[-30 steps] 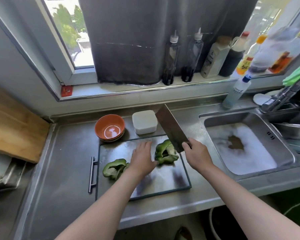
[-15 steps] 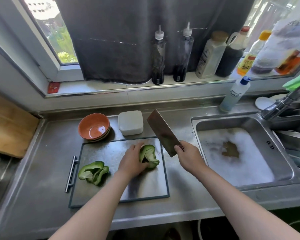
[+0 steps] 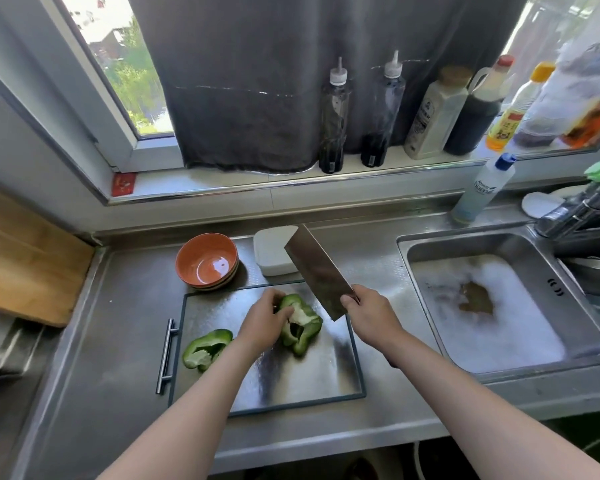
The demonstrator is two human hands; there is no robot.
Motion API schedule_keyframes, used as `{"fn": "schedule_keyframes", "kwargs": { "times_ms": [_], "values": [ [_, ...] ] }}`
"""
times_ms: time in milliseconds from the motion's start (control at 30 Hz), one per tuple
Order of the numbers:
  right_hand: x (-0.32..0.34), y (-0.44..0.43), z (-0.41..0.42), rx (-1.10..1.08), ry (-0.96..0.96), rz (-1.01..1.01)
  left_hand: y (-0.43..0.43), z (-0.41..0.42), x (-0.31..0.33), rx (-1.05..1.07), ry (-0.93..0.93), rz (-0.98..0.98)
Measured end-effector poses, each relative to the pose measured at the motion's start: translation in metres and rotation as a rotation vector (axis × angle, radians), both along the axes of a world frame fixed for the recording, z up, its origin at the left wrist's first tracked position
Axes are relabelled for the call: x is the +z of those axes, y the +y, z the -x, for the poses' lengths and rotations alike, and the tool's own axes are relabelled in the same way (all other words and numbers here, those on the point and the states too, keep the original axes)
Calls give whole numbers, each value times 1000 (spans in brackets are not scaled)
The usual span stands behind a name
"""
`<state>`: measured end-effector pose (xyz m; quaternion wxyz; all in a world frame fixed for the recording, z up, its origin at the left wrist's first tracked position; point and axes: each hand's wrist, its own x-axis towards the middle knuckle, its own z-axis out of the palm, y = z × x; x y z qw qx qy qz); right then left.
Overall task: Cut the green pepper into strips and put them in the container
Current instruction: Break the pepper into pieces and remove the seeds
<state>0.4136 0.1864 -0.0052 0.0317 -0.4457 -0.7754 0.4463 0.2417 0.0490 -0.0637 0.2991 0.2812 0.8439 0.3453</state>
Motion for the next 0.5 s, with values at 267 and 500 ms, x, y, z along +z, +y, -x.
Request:
{"fn": "schedule_keyframes", "kwargs": {
  "times_ms": [267,500],
  "values": [
    [0,-17,15,-109,66,89,-24,2,-2,102,-45,-237],
    [-5,-41,20,-89,55,119,-34,5,-2,-33,34,-144]
  ]
}}
